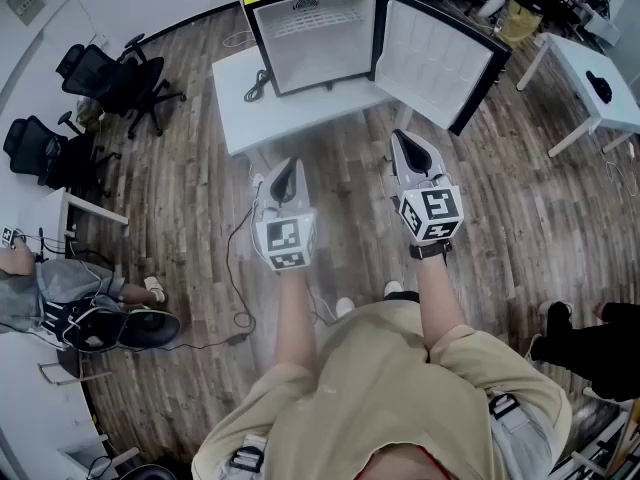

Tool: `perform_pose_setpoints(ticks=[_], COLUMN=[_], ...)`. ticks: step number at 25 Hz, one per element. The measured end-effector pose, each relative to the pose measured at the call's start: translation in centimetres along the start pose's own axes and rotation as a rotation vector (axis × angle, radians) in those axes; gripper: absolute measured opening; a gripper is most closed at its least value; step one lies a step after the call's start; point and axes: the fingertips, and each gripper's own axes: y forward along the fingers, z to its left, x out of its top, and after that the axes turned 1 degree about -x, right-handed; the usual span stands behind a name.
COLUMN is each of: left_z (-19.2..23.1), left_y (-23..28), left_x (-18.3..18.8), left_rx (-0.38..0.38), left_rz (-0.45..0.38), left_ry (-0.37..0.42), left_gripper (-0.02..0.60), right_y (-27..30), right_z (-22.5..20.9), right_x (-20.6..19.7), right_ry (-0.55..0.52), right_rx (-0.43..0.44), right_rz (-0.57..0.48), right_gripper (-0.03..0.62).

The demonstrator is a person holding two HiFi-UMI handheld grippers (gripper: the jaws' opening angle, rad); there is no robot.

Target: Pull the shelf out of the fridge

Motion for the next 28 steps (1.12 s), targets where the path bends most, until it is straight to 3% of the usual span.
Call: perform_pose_setpoints(ticks=[3, 8, 13, 19, 28], left_z=[1.4, 2.6, 3.0, 3.1, 4.0], left_y=[-0.7, -1.3, 0.5, 5.5, 17.1], left_x=[-0.4, -1.7, -1.8, -1.9, 1.4], left_rx=[-0.004, -0.027, -0.052, -0.069, -0.021], left_rz=[0.000, -0.010, -0.017, -0.004, -0.069], left_ry=[-0.003, -0.042, -0.069, -0.061, -0.042], left_gripper=[0.000, 0.001, 0.001, 0.000, 0.000], right_y=[0.3, 1.4, 3.1, 7.4, 17.3], right_z=[2.2, 3.9, 3.4, 0.1, -8.2], right_x=[0.9, -1.5, -2.9, -3.9, -2.0], right_ry=[0.100, 0.072, 0.092, 0.114, 0.132], right_rx=[0.065, 0.056, 0.062, 0.077, 0.118], right_rz=[-0.102, -0.004, 0.020, 0.012, -0.045], right_gripper=[-0.005, -0.005, -0.003, -0.003, -0.003])
